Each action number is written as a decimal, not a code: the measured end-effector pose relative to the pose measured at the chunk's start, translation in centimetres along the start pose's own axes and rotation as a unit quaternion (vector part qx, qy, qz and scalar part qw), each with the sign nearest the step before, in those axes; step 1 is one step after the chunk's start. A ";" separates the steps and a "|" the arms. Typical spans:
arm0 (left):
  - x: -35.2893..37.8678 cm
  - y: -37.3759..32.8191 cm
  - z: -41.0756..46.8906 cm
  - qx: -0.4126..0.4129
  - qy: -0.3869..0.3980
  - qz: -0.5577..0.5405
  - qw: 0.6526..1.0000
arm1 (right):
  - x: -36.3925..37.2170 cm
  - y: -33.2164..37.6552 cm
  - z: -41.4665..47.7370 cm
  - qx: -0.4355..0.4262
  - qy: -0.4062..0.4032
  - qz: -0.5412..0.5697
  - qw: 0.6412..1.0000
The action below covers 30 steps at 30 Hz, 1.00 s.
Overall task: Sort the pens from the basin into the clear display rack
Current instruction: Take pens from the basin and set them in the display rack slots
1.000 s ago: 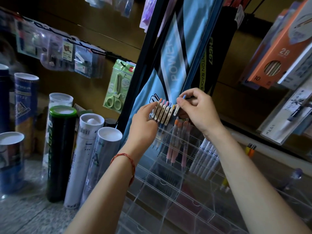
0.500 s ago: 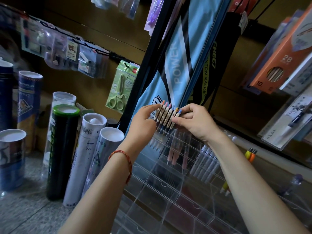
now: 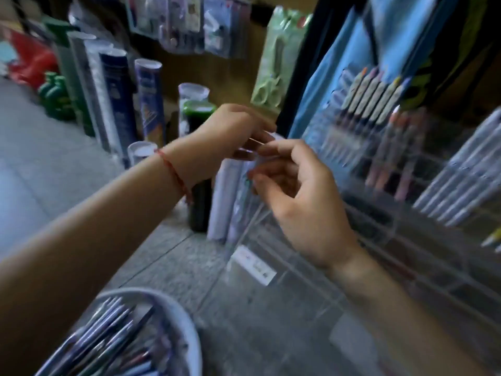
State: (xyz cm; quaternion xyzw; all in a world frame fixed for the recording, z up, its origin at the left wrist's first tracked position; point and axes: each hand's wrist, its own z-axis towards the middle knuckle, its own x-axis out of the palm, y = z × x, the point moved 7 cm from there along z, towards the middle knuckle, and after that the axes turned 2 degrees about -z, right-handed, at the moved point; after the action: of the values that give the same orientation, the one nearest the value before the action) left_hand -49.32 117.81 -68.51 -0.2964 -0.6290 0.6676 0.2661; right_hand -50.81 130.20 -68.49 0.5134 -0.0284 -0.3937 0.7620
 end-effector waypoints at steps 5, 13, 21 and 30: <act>-7.9 14.9 -10.0 -0.199 0.098 0.154 0.963 | 13.1 -7.7 -9.1 0.200 0.247 0.094 0.944; -15.8 31.9 -23.3 -0.250 -0.059 0.420 0.870 | 19.4 -21.1 -20.3 0.409 0.325 -0.044 0.852; -11.9 34.3 -25.1 -0.152 -0.016 0.416 0.897 | 20.8 -22.8 -22.7 0.310 0.413 -0.183 0.837; -10.8 35.9 -25.6 -0.088 0.021 0.474 0.876 | 22.4 -22.4 -23.0 0.259 0.496 -0.270 0.783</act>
State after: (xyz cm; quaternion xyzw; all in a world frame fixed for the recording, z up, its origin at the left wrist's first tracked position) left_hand -22.60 124.96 -104.49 -0.5948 -0.4643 0.6491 -0.0964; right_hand -37.88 129.99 -105.43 0.8023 0.3929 -0.2523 0.3718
